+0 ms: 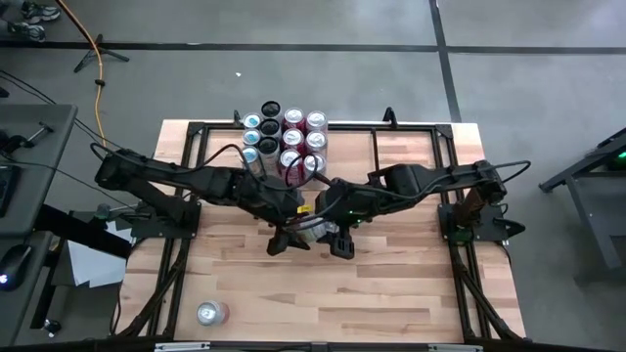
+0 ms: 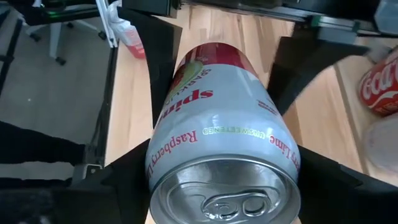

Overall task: Place canned beverage on shelf
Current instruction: Put the right pink-white soda can on the shelf

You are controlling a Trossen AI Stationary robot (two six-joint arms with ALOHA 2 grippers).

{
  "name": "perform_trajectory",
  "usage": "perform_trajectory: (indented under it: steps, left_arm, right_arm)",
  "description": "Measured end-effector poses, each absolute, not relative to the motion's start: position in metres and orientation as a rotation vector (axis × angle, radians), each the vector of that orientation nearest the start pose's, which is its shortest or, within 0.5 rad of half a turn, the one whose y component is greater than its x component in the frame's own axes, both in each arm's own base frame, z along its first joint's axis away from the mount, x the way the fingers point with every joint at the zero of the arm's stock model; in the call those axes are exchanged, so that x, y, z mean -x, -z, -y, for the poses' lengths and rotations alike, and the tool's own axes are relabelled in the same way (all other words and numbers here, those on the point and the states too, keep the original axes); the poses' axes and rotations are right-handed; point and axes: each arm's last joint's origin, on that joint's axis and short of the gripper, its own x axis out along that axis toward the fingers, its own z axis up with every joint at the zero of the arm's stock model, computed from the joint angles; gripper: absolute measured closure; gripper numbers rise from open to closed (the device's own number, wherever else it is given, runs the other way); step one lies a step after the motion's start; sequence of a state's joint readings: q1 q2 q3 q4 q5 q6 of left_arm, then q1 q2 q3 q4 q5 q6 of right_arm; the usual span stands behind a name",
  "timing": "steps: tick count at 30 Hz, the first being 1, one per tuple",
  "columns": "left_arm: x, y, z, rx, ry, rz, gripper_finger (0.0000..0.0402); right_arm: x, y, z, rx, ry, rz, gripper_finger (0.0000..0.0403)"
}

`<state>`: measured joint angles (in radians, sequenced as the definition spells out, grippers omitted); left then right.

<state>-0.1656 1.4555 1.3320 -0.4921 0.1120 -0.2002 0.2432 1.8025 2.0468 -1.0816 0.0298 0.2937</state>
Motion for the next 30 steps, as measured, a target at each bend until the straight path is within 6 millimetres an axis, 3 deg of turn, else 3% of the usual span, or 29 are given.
perform_trajectory:
  steps: [6,13,16,23,26,30]
  left_arm:
    - [-0.314,-0.339,0.054,0.165,0.178,-0.644,0.0203]
    - [-0.304,-0.338,0.046,0.127,0.141,-0.709,0.0203]
    - [-0.291,-0.339,0.043,0.129,0.105,-0.774,0.0203]
    - [-0.261,-0.339,0.051,0.156,-0.002,-0.67,0.0203]
    - [-0.249,-0.331,0.061,0.227,-0.012,-0.522,0.0203]
    - [-0.241,-0.312,0.072,0.336,-0.03,-0.336,0.0203]
  right_arm:
    - [-0.358,-0.406,-0.088,-0.134,-0.083,-0.851,0.0117]
    - [-0.352,-0.407,-0.083,-0.159,-0.056,-0.885,0.0029]
    - [-0.338,-0.414,-0.082,-0.154,-0.016,-0.905,0.0019]
    - [-0.305,-0.414,-0.094,-0.03,0.171,-1.004,0.0015]
    - [-0.298,-0.4,-0.107,-0.062,0.173,-1.014,0.0015]
    - [-0.292,-0.366,-0.125,-0.159,0.149,-0.948,0.0014]
